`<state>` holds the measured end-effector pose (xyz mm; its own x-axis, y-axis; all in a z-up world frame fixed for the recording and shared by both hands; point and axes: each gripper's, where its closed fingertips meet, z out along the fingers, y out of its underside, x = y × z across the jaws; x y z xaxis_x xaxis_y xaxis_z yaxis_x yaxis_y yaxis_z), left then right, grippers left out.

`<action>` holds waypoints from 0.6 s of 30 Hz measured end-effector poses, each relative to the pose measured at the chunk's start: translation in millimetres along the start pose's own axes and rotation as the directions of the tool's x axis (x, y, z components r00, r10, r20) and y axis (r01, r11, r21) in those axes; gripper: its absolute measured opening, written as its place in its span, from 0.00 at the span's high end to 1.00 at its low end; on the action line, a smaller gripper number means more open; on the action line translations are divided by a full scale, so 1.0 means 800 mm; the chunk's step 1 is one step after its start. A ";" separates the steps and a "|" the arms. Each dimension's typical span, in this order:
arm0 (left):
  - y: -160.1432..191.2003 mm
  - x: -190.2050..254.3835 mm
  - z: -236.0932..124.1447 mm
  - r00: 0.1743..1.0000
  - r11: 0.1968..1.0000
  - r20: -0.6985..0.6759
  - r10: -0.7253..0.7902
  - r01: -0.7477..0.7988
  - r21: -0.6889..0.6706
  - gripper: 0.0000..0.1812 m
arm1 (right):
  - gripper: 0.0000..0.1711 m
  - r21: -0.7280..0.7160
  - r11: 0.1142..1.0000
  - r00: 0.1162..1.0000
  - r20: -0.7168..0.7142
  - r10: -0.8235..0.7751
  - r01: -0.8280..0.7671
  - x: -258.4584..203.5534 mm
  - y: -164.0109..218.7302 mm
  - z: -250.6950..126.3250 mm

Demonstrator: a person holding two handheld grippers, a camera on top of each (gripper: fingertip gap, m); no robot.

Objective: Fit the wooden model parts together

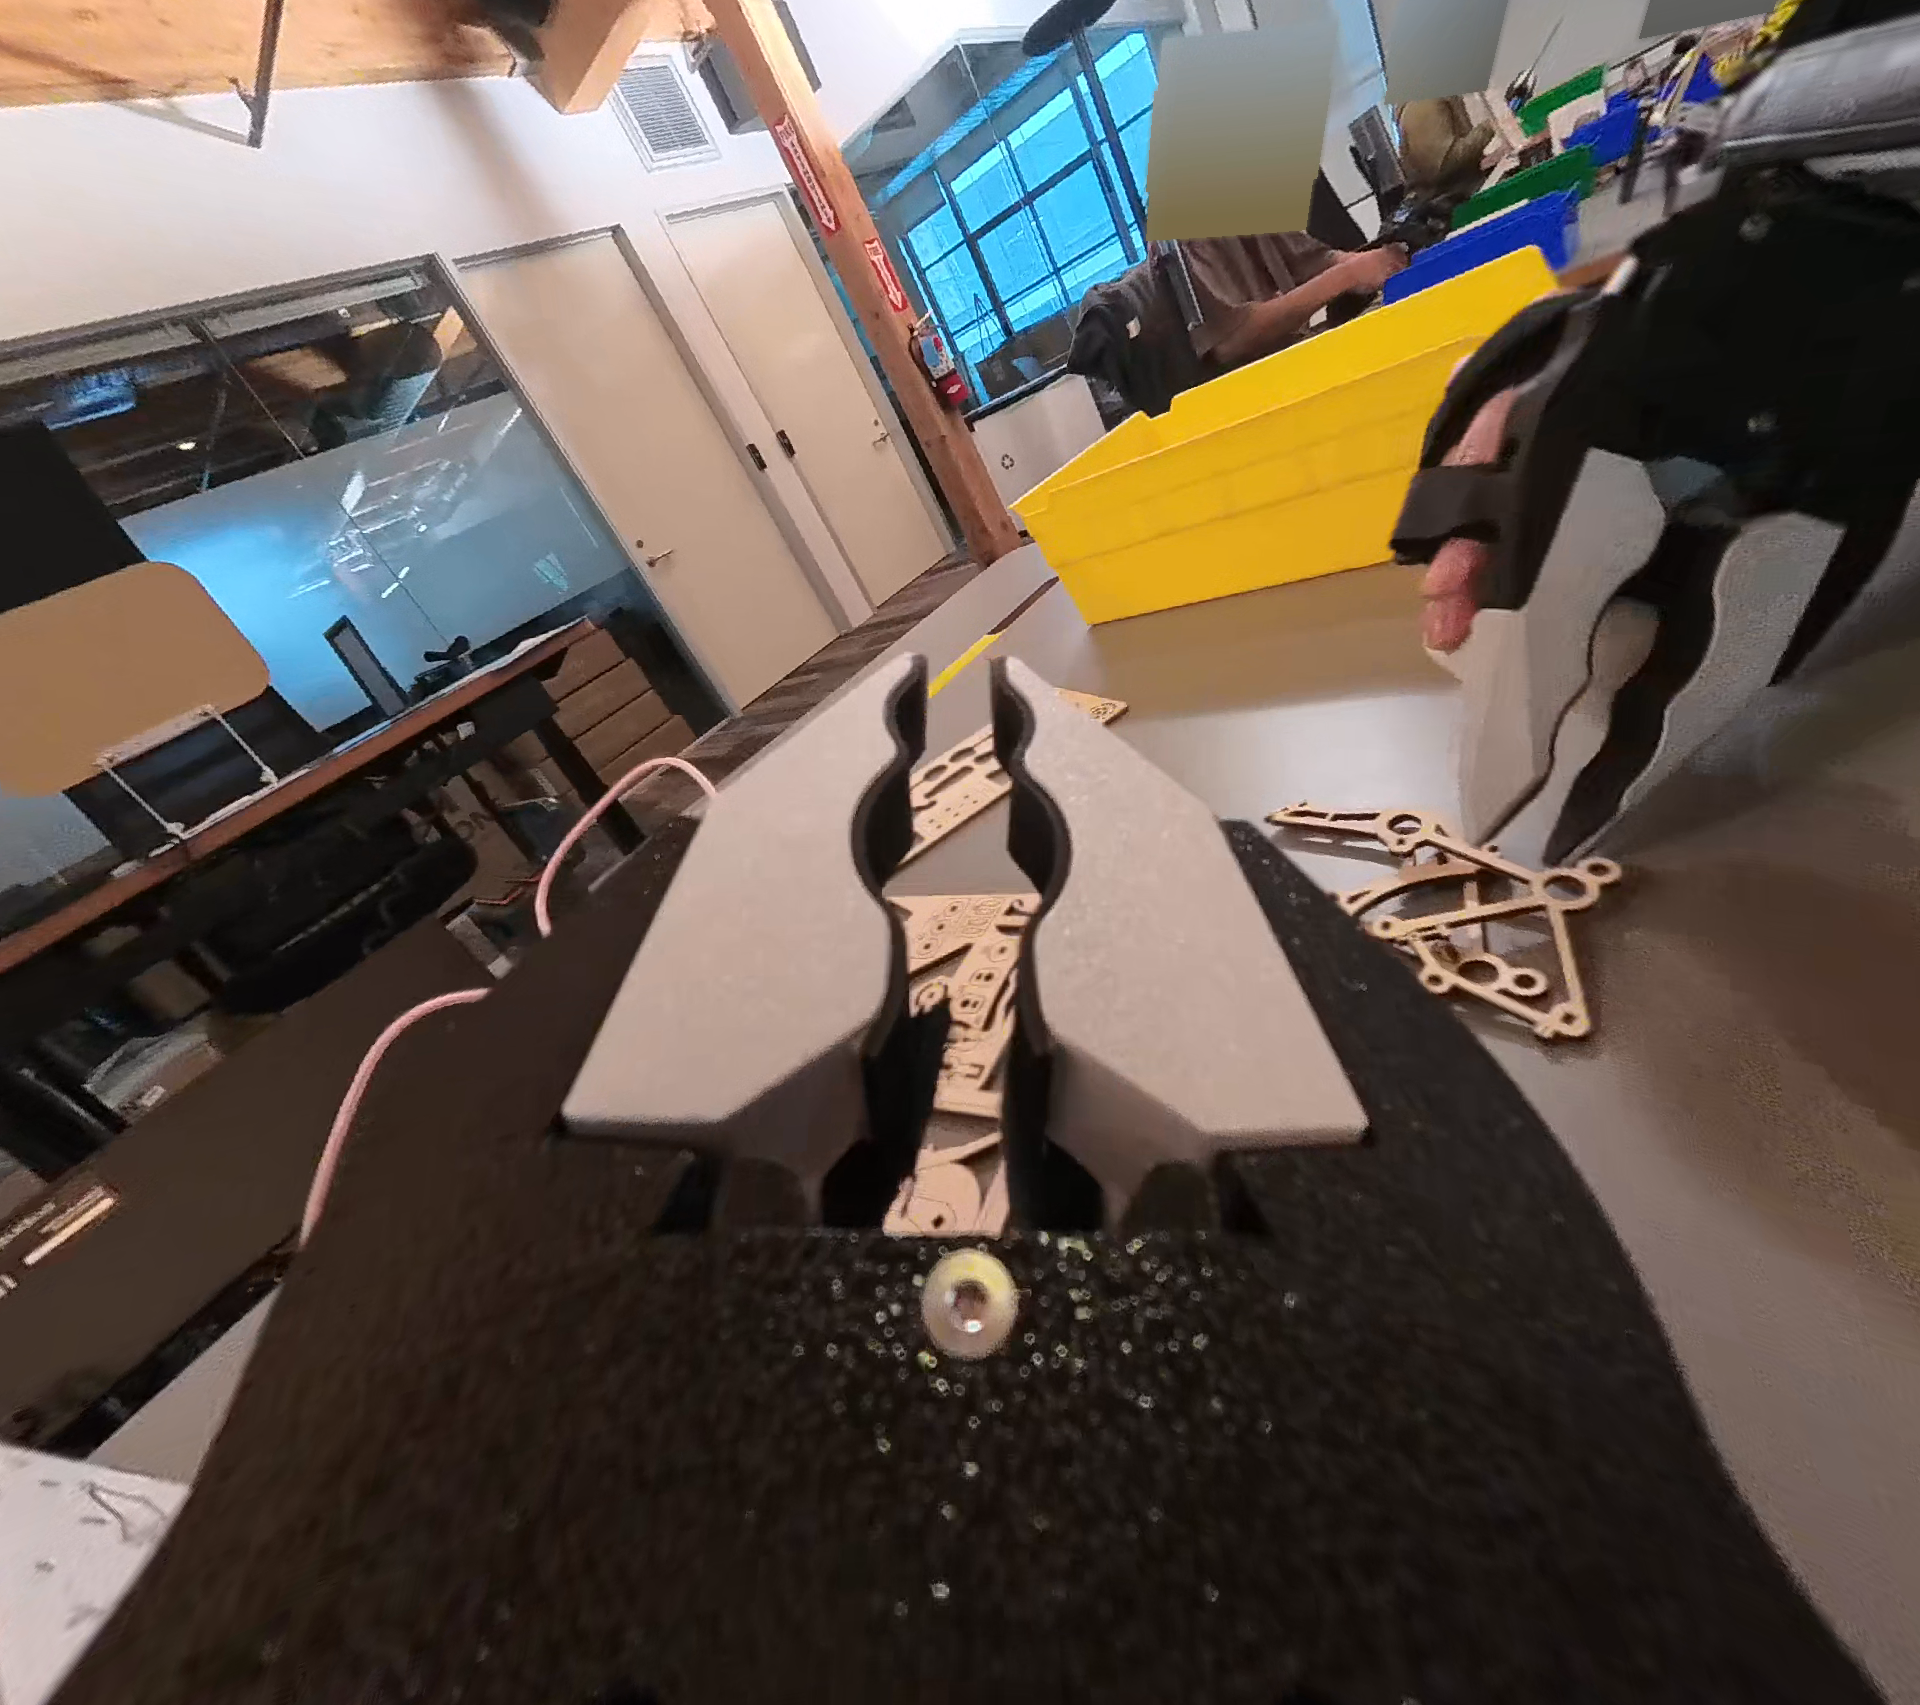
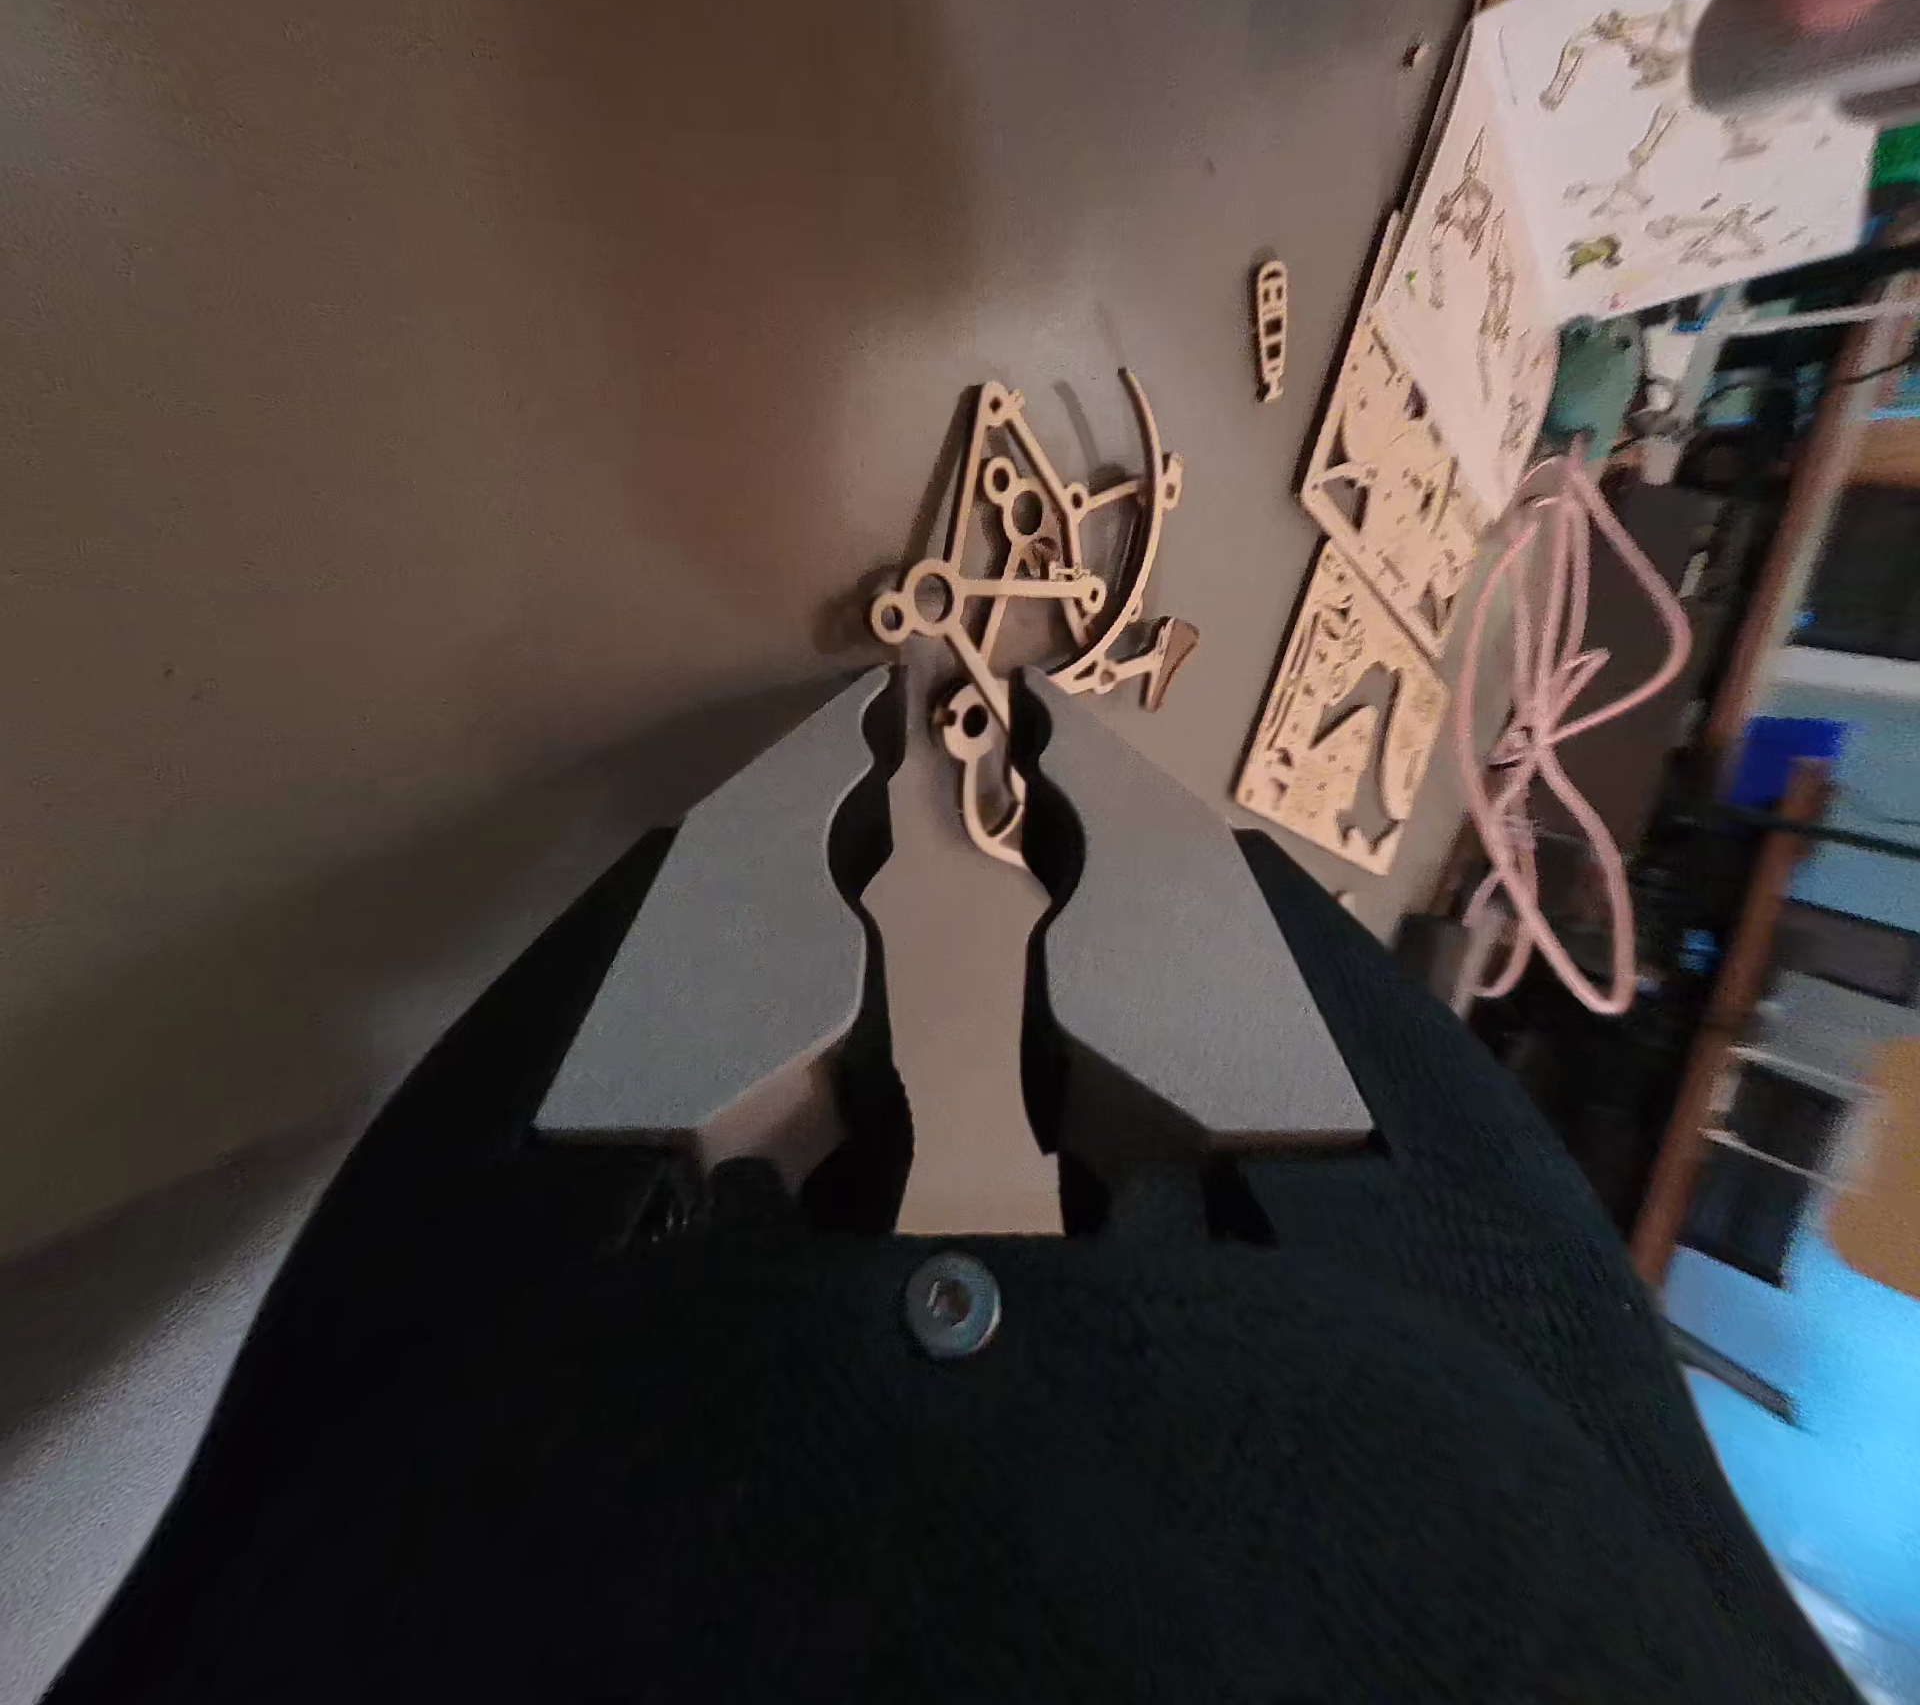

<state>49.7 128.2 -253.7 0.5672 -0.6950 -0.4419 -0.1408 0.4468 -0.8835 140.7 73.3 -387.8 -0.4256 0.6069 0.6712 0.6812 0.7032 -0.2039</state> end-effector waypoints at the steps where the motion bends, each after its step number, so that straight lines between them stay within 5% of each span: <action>1: 0.000 0.001 0.000 1.000 1.000 -0.004 -0.006 0.006 0.000 0.95 | 0.89 -0.012 0.999 0.999 -0.025 -0.035 0.035 0.002 -0.001 0.001; 10: -0.001 0.022 0.005 0.997 0.999 -0.073 0.016 -0.018 -0.027 0.93 | 0.99 -0.073 0.988 0.983 -0.110 -0.147 0.140 0.009 -0.003 0.011; 15: 0.000 0.028 0.008 0.995 0.997 -0.082 0.055 -0.059 -0.047 0.96 | 0.99 -0.027 1.000 0.977 -0.214 -0.008 0.002 0.039 0.003 -0.003; 18: -0.007 0.034 0.007 0.994 0.999 -0.103 0.028 -0.030 -0.013 0.93 | 0.99 0.183 0.959 0.945 -0.211 0.251 -0.214 0.061 -0.012 -0.019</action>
<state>70.6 110.4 -259.4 0.4765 -0.7364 -0.4803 -0.1679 0.4601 -0.8719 122.4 90.2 -342.1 -0.1055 0.6720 0.7330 0.6353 0.6126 -0.4701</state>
